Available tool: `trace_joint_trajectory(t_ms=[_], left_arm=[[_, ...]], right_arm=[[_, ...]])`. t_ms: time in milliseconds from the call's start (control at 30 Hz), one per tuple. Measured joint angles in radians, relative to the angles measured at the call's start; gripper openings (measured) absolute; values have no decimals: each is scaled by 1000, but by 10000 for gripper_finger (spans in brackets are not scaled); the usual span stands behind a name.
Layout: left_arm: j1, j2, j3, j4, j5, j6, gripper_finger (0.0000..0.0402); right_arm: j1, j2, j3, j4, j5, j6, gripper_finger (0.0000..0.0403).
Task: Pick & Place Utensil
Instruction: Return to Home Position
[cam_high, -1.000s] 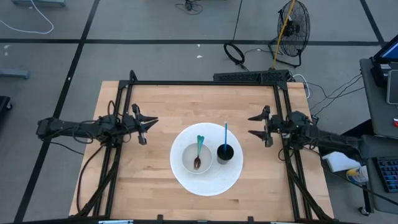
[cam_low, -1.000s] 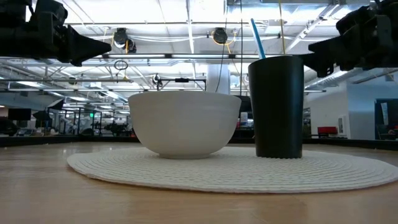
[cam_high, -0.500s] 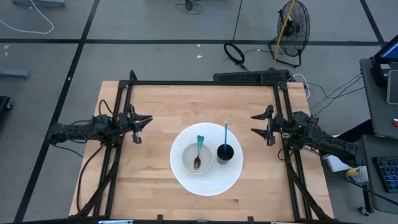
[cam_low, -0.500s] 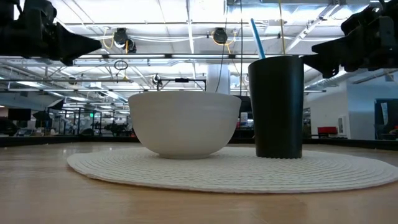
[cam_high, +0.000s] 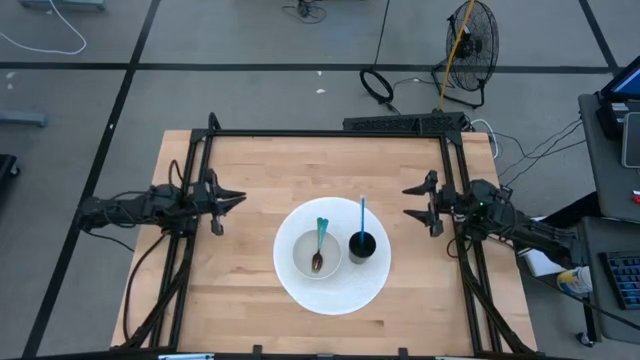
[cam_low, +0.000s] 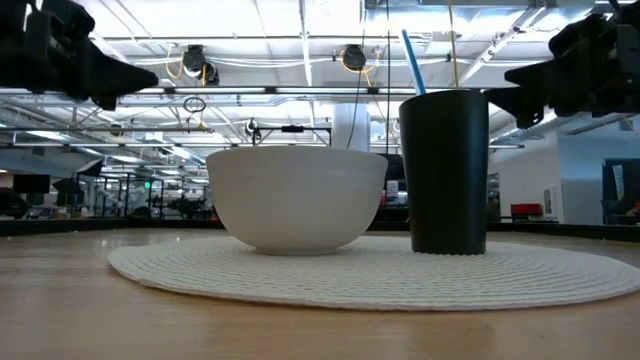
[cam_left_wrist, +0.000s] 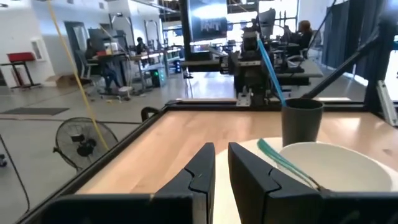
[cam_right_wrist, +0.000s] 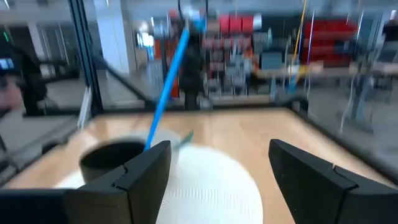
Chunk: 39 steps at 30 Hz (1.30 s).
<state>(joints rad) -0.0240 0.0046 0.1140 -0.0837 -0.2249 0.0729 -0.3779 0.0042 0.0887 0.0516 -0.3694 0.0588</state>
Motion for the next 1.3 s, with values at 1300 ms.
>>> trace_joint_trajectory(t_ms=[1300], left_arm=[[-62, 1, -73, 105, -9, -2, 51]], right_arm=[[229, 0, -74, 59, 272, 11, 267]])
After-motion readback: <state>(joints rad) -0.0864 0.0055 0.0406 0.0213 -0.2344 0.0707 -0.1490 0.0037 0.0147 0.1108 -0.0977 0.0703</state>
